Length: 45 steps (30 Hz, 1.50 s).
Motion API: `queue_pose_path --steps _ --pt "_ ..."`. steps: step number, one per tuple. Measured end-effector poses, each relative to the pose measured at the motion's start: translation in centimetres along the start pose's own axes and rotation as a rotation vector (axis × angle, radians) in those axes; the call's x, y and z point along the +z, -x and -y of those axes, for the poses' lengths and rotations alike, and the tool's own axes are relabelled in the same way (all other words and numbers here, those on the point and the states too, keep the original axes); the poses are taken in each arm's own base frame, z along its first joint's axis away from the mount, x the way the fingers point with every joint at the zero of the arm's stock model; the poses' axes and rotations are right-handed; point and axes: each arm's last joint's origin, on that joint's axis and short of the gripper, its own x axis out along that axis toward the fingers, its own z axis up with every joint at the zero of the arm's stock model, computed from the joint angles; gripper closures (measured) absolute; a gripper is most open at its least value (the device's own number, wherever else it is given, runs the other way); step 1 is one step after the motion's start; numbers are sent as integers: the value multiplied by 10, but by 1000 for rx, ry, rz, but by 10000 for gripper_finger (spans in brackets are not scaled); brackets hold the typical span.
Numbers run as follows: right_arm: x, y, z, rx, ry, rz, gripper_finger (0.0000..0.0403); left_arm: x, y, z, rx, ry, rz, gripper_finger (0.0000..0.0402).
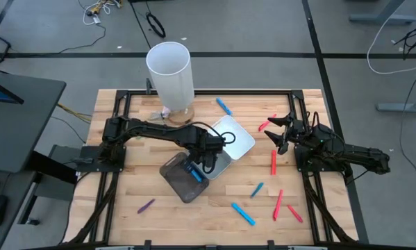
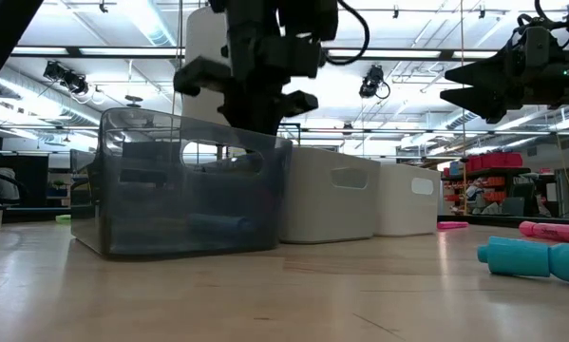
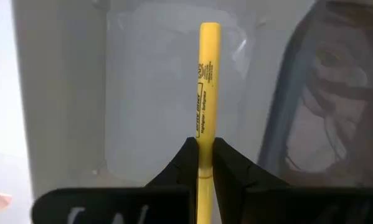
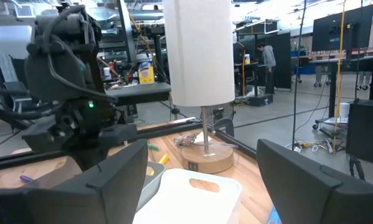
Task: Pick & Place Markers
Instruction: Put the bottom yellow marker into the gray bin
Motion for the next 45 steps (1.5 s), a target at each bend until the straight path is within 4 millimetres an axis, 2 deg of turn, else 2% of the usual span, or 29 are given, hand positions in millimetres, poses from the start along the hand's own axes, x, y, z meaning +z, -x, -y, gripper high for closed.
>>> queue_pose_path --steps 5,14,21,30,35,45 --pt "0 0 0 0 0 -1 101 1 -12 2 26 -25 13 375" --pt "0 0 0 0 0 -1 101 3 -49 1 -2 -71 -52 375" --pt "0 0 0 0 0 -1 101 5 -63 0 -4 -127 -58 375" --pt "0 0 0 0 0 -1 101 7 -65 2 -6 -153 -64 374" --pt "0 0 0 0 0 -1 101 7 -65 2 4 -155 -75 356" --pt "0 0 0 0 0 -1 101 6 -65 2 11 -152 -89 349"
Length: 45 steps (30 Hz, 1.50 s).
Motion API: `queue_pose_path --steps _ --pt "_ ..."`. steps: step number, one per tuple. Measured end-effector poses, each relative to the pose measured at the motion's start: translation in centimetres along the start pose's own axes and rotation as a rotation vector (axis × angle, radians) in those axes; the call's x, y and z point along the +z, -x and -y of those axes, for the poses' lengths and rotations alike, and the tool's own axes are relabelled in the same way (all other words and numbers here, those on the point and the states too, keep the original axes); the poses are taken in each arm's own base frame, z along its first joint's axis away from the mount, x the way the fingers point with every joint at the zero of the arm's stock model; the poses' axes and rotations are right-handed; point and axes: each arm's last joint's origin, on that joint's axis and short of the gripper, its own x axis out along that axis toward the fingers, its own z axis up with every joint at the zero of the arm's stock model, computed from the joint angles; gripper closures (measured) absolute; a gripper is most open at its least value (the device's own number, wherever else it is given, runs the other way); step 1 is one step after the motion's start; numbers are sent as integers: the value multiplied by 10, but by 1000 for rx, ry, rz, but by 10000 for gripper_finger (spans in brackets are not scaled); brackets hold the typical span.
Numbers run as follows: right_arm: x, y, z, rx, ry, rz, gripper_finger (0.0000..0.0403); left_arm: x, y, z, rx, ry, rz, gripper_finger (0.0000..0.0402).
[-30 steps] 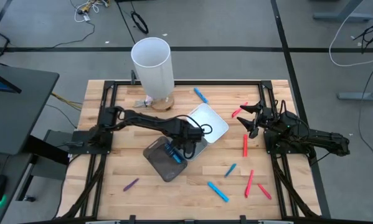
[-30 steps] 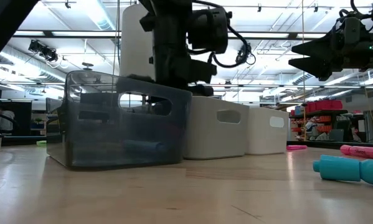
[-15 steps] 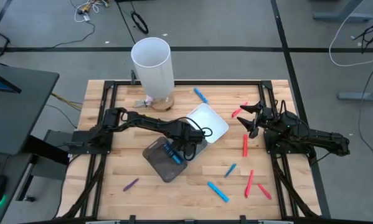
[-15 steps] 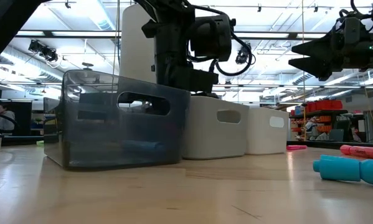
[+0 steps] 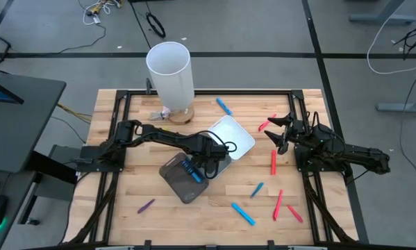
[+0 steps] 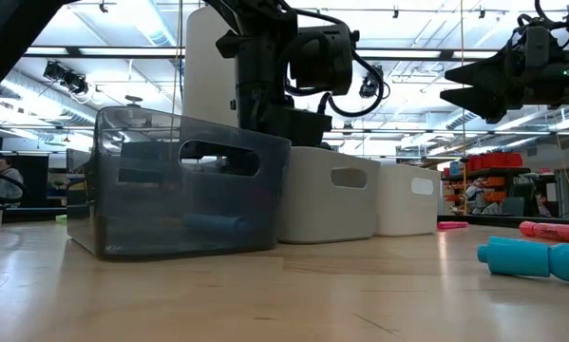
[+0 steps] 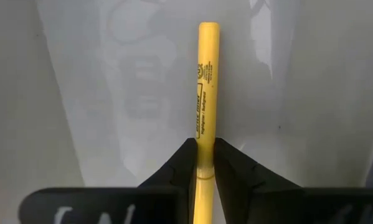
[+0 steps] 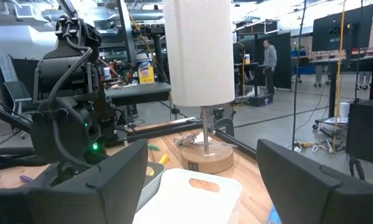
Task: Pick & Place Markers
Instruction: Put the bottom yellow marker into the gray bin, then put the yellow marker into the gray bin
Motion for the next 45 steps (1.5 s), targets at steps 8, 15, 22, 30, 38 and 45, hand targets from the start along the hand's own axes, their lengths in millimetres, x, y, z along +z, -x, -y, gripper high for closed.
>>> queue_pose_path --steps 8,15,22,30,38,45 --pt "0 0 0 0 0 0 101 -1 0 -1 16 7 -17 302" --pt "0 0 0 0 0 0 101 -3 5 -3 68 3 -93 212" --pt "0 0 0 0 0 0 101 4 29 -15 80 17 -45 173" --pt "0 0 0 0 0 0 101 8 64 -26 59 128 12 168" --pt "0 0 0 0 0 0 101 4 91 -32 44 260 7 168" --pt "0 0 0 0 0 0 101 -1 105 -37 -12 464 54 168"
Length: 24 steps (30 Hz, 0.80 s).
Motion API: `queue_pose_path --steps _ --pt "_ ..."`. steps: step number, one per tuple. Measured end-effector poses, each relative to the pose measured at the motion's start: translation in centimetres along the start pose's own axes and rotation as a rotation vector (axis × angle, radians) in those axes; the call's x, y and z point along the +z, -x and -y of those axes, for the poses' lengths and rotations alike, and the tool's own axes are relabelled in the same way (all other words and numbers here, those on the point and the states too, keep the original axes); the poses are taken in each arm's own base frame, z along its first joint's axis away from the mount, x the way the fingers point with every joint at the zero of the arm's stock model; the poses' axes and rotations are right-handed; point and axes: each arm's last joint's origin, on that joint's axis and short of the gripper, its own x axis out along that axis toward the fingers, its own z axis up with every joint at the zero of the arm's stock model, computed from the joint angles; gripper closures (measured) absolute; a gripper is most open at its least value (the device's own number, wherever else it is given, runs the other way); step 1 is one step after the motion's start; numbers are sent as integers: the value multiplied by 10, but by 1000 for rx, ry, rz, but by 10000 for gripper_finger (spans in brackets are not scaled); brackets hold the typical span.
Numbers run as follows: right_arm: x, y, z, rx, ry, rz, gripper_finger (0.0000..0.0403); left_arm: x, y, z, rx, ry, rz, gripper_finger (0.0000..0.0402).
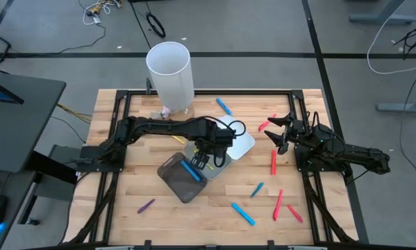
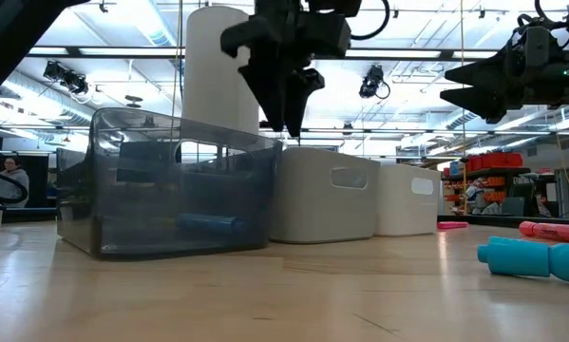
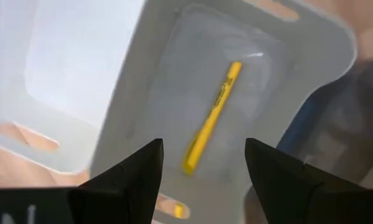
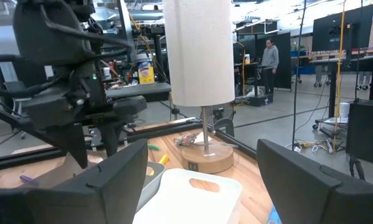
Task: Pick & Place Markers
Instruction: Put the yellow marker into the gray bin
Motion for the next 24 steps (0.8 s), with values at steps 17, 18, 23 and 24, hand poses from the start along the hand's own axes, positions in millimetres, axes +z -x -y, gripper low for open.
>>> queue_pose_path --steps 17,18,23,24 --pt "0 0 0 0 0 0 101 -4 22 -5 -43 362 33 168" --pt "0 0 0 0 0 0 101 -4 22 -5 -48 362 38 168" --pt "0 0 0 0 0 0 101 -6 31 -3 -68 323 67 168" --pt "0 0 0 0 0 0 101 -6 33 -2 -68 303 63 168"
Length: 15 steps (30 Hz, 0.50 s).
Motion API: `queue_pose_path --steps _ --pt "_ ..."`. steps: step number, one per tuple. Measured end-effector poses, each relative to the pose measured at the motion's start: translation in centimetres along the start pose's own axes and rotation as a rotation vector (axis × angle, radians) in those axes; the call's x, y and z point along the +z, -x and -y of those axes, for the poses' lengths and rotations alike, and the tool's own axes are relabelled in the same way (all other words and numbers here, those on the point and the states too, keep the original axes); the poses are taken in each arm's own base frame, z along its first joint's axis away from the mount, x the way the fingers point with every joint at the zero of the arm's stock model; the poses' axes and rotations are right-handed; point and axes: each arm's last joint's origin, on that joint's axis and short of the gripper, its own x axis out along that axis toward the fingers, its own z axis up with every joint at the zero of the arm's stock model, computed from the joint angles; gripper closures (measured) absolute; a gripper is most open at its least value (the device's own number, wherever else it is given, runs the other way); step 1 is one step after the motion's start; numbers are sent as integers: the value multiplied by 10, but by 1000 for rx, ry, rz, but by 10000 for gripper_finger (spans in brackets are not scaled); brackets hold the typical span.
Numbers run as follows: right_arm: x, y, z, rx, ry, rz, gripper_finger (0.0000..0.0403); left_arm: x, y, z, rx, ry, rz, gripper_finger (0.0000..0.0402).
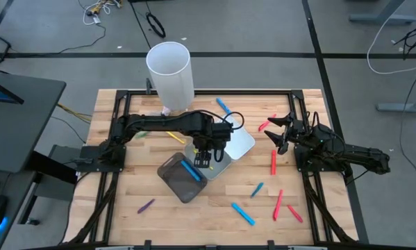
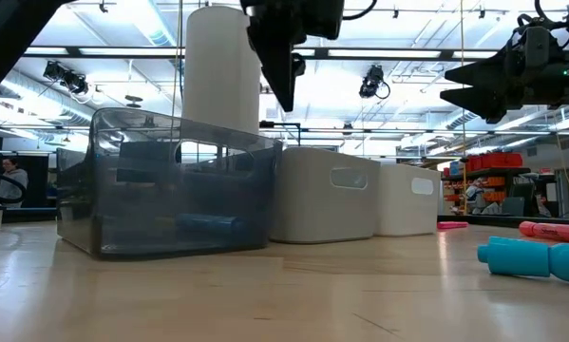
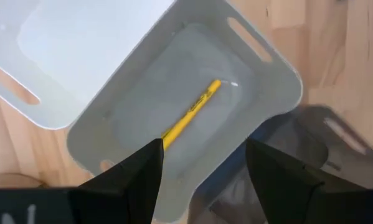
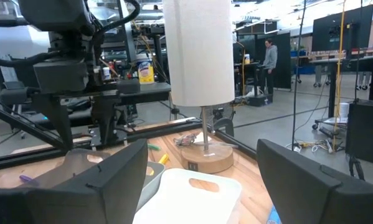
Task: Pick & Place Markers
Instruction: Put the yellow marker into the gray bin
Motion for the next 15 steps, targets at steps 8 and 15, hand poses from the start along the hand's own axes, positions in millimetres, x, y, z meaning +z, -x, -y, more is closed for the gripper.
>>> queue_pose_path --steps 8,15 --pt "0 0 0 0 0 0 101 -6 6 2 -33 -119 -32 168" --pt "0 0 0 0 0 -2 101 -16 24 1 -37 -257 -38 168"
